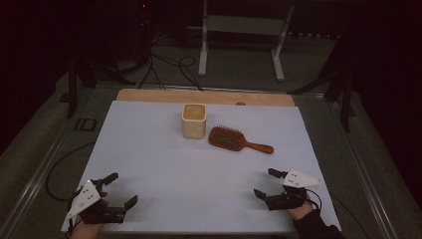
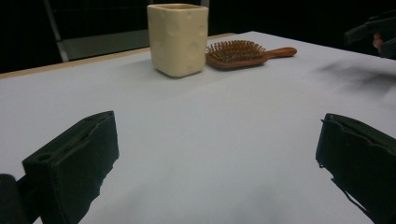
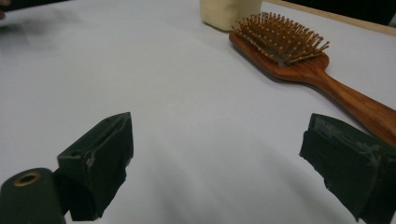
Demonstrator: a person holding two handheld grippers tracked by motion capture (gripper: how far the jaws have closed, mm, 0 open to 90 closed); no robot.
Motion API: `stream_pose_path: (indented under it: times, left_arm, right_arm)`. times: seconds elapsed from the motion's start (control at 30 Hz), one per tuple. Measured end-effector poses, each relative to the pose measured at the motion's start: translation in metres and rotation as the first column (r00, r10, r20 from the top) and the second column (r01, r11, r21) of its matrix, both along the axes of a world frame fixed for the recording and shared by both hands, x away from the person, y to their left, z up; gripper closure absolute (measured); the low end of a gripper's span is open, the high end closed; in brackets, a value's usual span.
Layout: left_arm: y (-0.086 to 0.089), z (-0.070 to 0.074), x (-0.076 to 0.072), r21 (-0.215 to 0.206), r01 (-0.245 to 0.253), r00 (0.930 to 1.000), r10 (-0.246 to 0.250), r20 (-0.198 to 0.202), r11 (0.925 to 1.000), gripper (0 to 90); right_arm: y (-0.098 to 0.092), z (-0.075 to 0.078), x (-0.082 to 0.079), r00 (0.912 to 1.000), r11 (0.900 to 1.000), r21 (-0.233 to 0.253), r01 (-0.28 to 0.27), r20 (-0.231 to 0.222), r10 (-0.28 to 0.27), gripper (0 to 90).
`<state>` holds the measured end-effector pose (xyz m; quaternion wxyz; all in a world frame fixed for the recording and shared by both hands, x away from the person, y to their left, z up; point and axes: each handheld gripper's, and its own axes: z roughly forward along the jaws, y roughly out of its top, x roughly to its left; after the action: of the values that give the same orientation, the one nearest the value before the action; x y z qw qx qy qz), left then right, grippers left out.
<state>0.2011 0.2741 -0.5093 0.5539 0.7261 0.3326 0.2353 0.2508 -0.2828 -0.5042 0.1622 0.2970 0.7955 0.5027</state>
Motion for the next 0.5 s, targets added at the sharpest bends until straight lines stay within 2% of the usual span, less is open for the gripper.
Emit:
stream_pose_path:
  times: [0.1,0.23,0.37,0.5]
  left_arm:
    - [0.0013,0.0003,0.0003,-0.01,-0.004,1.0,0.004,-0.002,0.9999,0.0]
    - [0.0006,-0.0001,0.0007,0.003,-0.007,1.0,0.007,-0.007,1.0,0.0]
    - [-0.0003,0.0,0.0001,0.016,-0.008,1.0,0.008,-0.004,0.9998,0.0]
    - [-0.0002,0.0011,-0.0004,0.007,-0.01,0.9999,0.01,0.004,0.9999,0.0]
  right_arm:
    - [-0.0017,0.0027,-0.0015,1.0,1.0,0.009,0.002,0.005,-0.002,8.5]
    - [-0.0018,0.0035,-0.0022,1.0,1.0,0.006,0.0,0.002,0.0,8.5]
    - [0.0035,0.0031,-0.003,0.9999,0.999,-0.041,-0.011,-0.001,0.011,8.5]
    - [0.0062,0.0044,-0.0047,0.9997,0.999,-0.05,-0.022,-0.001,0.022,8.7]
